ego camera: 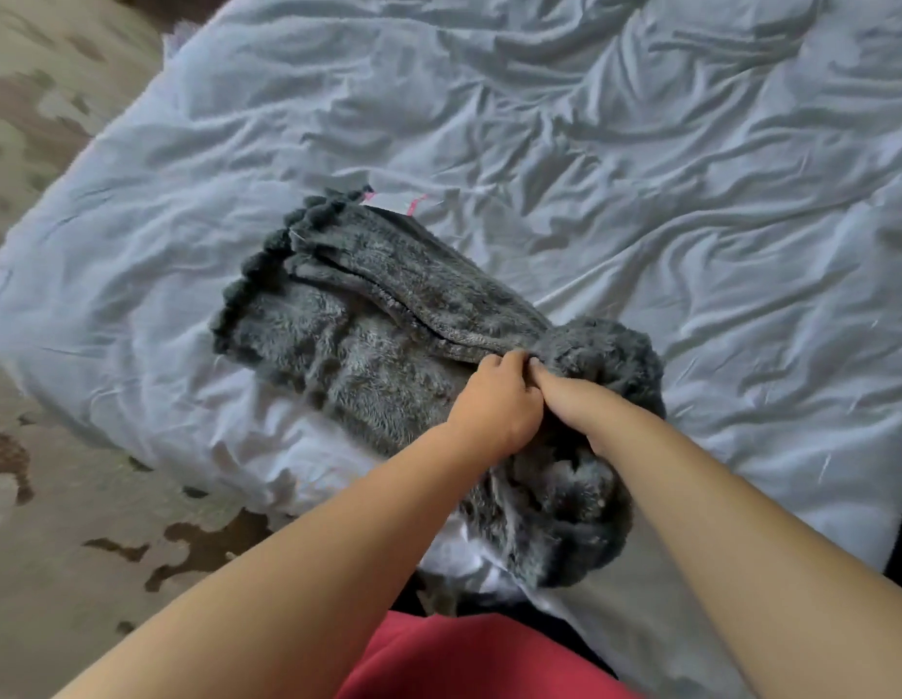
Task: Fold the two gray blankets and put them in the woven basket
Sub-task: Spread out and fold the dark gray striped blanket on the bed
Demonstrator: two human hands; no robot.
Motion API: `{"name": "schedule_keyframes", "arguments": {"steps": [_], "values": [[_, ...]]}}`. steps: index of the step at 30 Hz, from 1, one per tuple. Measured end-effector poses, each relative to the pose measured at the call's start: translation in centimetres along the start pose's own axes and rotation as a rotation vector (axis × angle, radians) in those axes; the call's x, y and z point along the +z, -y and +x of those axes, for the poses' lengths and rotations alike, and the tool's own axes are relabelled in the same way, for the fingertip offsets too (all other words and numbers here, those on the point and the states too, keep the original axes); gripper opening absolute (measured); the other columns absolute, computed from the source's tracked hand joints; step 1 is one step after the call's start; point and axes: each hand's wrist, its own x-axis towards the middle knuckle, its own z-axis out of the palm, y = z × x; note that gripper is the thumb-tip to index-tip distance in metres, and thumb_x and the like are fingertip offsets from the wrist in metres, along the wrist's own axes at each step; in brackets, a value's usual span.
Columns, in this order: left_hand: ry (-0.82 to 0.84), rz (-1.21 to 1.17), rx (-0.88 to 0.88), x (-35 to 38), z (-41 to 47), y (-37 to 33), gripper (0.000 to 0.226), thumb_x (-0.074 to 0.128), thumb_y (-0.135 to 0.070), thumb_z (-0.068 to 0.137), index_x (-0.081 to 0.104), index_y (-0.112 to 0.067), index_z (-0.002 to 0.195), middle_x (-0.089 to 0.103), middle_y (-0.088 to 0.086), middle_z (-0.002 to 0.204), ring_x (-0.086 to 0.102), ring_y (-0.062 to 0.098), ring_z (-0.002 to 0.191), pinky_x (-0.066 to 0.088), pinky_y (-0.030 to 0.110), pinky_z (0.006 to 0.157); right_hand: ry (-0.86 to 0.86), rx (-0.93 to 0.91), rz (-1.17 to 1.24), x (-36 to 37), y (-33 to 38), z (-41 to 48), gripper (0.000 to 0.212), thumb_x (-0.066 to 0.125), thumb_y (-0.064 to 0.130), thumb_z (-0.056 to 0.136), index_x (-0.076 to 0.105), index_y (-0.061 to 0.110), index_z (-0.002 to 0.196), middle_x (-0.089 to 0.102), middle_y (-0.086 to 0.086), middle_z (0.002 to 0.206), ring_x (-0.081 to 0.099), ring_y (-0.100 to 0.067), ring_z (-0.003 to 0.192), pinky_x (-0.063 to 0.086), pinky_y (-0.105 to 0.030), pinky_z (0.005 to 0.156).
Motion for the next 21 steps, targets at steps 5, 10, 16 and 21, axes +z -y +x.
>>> {"name": "schedule_keyframes", "arguments": {"steps": [5, 10, 16, 21], "values": [[0.033, 0.311, -0.013, 3.1, -2.4, -3.4, 0.092, 0.049, -0.067, 0.08, 0.021, -0.012, 0.149, 0.035, 0.016, 0.145, 0.037, 0.035, 0.132, 0.038, 0.048, 0.104, 0.179, -0.048, 0.317, -3.9, -4.0, -0.7, 0.068, 0.026, 0.067, 0.093, 0.038, 0.024, 0.144, 0.047, -0.003, 0.141, 0.059, -0.013, 0.097, 0.045, -0.025, 0.067], [-0.004, 0.666, -0.15, 7.6, -3.4, -7.5, 0.141, 0.062, -0.08, 0.061, -0.019, -0.006, 0.148, -0.01, 0.019, 0.158, -0.006, 0.036, 0.146, 0.009, 0.058, 0.115, 0.601, -0.154, 0.466, -7.5, -9.4, 0.1, 0.057, 0.021, 0.048, 0.096, 0.061, 0.009, 0.087, 0.058, -0.001, 0.052, 0.054, -0.014, 0.041, 0.039, -0.023, 0.039], [-0.071, 0.725, -0.352, 10.8, -2.4, -8.1, 0.113, 0.068, -0.036, 0.082, -0.025, -0.028, 0.147, -0.025, 0.024, 0.153, -0.005, 0.047, 0.143, 0.02, 0.06, 0.11, 0.664, -0.367, 0.355, -7.7, -12.4, 2.5, 0.036, 0.03, 0.018, 0.095, 0.061, 0.018, 0.114, 0.059, -0.003, 0.085, 0.053, -0.018, 0.072, 0.039, -0.029, 0.062], [-0.276, 0.535, -0.314, 11.8, -2.2, -5.4, 0.104, 0.059, -0.017, 0.074, -0.01, -0.042, 0.147, -0.016, 0.016, 0.158, 0.036, 0.038, 0.122, 0.037, 0.037, 0.074, -0.013, -0.704, 0.201, -10.0, -14.4, 6.5, 0.021, 0.066, 0.006, 0.085, 0.067, 0.009, 0.105, 0.07, 0.0, 0.089, 0.066, -0.02, 0.09, 0.049, -0.024, 0.073]]}}
